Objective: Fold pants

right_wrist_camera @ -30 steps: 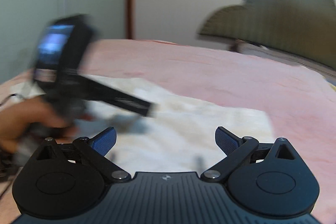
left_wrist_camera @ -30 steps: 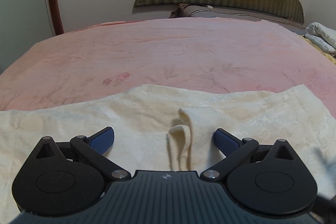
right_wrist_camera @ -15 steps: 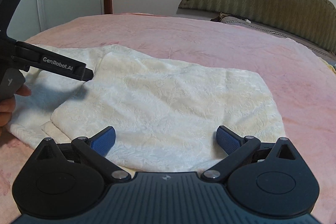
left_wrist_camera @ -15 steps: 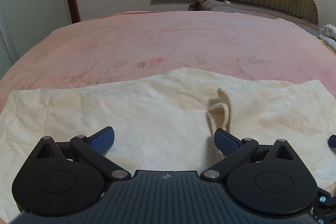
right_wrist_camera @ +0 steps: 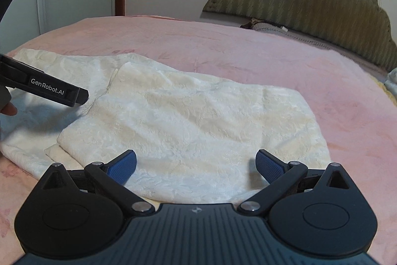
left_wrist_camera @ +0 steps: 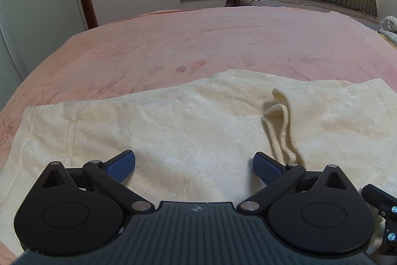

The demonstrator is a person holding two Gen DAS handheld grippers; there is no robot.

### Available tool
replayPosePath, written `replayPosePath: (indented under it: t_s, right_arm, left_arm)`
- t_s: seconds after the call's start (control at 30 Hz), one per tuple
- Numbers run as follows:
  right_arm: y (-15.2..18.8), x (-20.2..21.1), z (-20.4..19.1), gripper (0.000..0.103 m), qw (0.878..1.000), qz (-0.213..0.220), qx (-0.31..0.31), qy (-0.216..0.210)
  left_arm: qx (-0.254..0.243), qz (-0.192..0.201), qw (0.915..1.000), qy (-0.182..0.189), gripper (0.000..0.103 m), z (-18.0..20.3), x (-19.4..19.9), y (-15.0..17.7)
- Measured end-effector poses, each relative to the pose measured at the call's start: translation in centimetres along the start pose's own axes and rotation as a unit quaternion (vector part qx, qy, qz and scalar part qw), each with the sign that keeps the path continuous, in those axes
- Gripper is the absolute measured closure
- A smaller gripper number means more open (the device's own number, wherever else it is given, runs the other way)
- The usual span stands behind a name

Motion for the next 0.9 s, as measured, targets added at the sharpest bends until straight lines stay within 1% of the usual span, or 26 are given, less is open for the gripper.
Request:
replayPosePath:
  t_s: [0.1, 0.17, 0.27, 0.37, 0.43, 0.5, 0.6, 0.7, 0.9]
  right_arm:
    - [-0.3, 0.6, -1.0, 0.0, 0.999, 0.012, 0.022, 0.019]
    - [-0.6, 0.8, -1.3, 0.0, 0.999, 0.022, 0.022, 0.015]
    - [-0.6, 0.0, -1.6, 0.0, 1.0, 0.0, 0.025, 0.008]
    - [-0.7, 0.0, -1.2, 0.0, 1.0, -0.003, 0.015, 0.004]
    - [-0.9, 0.4, -1.5, 0.001, 1.0, 0.004, 0.021, 0.016]
    - [-1.2, 1.2, -2.0, 0.001, 0.999, 0.02, 0.028, 0.027]
    - [-2.0, 2.3, -2.9, 0.001, 0.998, 0.047, 0.035, 0.012]
    - [-2.9, 3.0, -4.6, 0.001, 0.996, 0.064, 0.054, -0.007]
    - [-3.3, 3.4, -7.8, 0.001, 0.992, 0.076, 0.083, -0.048]
  left_arm:
    - [0.014, -0.005, 0.9999, 0.005, 0.0, -0.9, -0.1, 0.1]
    - [0.026, -0.01, 0.9996, 0.008, 0.0, -1.6, -0.1, 0.2]
    - [0.043, -0.015, 0.9989, 0.009, 0.0, -2.7, 0.1, 0.3]
    - [0.05, -0.018, 0.9985, 0.012, 0.0, -3.5, 0.3, 0.5]
    - [0.056, -0.018, 0.9982, 0.014, 0.0, -4.0, 0.5, 0.5]
    - [0.058, -0.016, 0.998, 0.018, 0.0, -4.5, 0.7, 0.6]
    - [0.061, -0.014, 0.998, 0.011, 0.0, -5.1, 0.9, 0.8]
    - [0.069, -0.012, 0.9976, 0.005, 0.0, -5.8, 1.3, 1.0]
    - [0.074, -0.008, 0.9972, -0.008, 0.0, -7.1, 1.8, 1.5]
Point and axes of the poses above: each gripper's, at about its wrist camera, not at the fingertips, and x roughly against the way its jaws point, z to its right, y to its underside, the point moved 2 cm from there along -x, roughly the way its jaws point, and after that the axes turned 3 degrees about -z, right-handed, at the moved point
